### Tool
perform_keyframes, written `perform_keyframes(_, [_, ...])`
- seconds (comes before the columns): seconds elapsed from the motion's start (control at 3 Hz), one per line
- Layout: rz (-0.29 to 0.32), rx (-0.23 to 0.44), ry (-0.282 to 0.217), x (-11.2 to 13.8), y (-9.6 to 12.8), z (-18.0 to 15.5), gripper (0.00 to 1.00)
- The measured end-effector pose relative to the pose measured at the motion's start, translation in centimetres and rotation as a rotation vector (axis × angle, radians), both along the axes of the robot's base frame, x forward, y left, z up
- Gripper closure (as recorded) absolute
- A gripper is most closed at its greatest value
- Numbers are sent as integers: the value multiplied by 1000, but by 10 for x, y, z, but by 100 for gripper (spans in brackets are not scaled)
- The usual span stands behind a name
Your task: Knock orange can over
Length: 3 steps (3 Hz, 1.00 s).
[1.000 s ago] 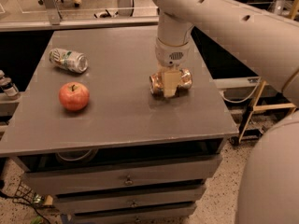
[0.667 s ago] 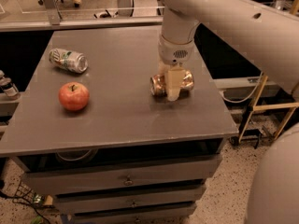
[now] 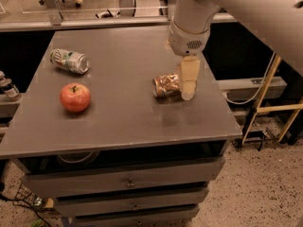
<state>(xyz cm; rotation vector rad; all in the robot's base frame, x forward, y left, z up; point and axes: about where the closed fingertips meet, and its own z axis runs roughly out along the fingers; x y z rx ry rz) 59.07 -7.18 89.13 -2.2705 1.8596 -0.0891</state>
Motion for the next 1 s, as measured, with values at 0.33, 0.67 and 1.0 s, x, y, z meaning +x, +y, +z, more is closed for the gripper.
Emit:
perform_keyframes(0.33, [-29, 30, -31, -1, -32, 19, 0])
perform_keyframes(0.67, [-76, 89, -35, 5, -79, 25, 0])
perform_keyframes(1.0, [-83, 105, -42, 8, -84, 27, 0])
